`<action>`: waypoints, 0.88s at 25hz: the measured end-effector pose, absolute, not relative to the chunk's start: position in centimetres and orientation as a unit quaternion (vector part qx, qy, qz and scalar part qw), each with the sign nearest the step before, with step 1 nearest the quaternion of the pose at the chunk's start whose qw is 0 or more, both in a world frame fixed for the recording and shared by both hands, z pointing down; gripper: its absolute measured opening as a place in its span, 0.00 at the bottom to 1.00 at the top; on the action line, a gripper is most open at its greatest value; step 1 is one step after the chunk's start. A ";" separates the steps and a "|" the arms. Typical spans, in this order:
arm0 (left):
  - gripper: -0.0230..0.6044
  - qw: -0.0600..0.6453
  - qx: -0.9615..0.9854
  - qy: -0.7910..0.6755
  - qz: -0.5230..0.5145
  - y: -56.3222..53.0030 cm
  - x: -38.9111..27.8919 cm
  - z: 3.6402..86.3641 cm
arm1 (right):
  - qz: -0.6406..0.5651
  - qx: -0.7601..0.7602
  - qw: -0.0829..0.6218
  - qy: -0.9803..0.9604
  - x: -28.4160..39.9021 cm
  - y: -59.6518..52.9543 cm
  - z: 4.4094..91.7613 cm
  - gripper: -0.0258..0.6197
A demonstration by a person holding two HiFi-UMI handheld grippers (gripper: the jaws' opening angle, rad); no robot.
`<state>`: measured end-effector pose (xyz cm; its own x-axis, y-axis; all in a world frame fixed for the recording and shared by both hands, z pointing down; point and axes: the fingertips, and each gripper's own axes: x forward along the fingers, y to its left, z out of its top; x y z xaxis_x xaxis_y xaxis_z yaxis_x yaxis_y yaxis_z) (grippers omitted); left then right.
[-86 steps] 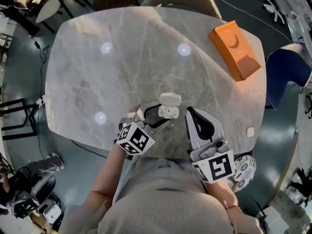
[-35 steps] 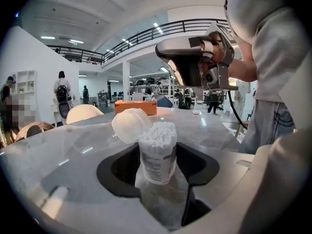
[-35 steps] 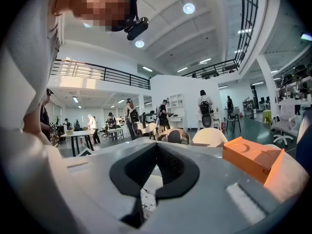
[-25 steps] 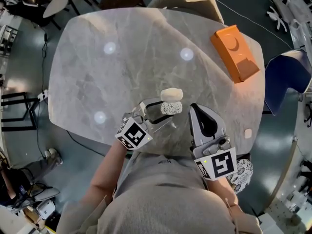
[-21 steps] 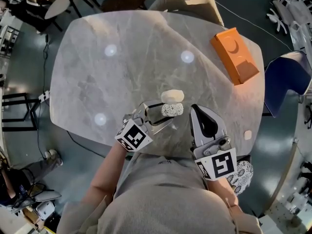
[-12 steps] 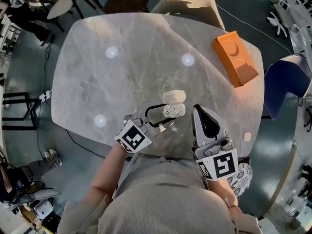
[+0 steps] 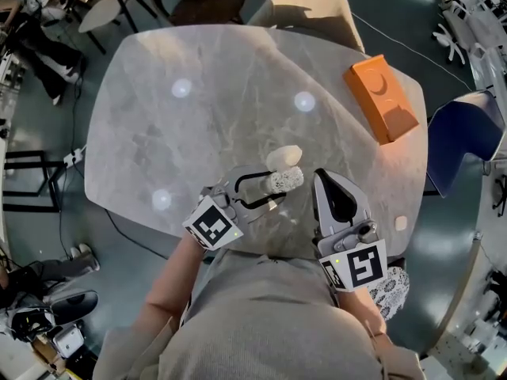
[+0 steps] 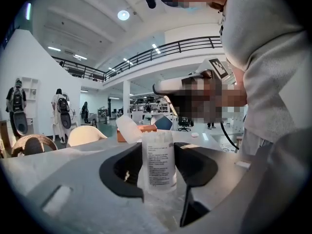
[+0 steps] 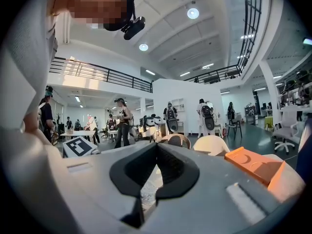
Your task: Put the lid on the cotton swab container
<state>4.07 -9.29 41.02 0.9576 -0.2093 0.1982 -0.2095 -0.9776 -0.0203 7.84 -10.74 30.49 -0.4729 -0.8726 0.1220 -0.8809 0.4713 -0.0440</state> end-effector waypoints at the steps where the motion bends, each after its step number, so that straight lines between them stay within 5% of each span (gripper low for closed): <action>1: 0.36 -0.004 0.990 -0.105 0.099 -9.3 4.1 41.0 | 0.049 0.511 0.042 -0.857 7.8 -10.7 30.5 0.04; 16: 0.35 -0.009 0.999 -0.045 -0.003 -7.6 4.2 34.1 | -0.005 0.484 0.074 -0.872 8.6 -11.2 28.2 0.04; 22: 0.35 0.043 0.998 -0.004 -0.054 -7.1 3.7 32.3 | -0.007 0.449 0.108 -0.887 7.5 -11.2 27.6 0.04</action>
<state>3.66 -7.14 32.26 0.9942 -0.0125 -0.1065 -0.0033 -0.9963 0.0864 7.51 -11.24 27.61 -0.5737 -0.7977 0.1857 -0.7948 0.5970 0.1088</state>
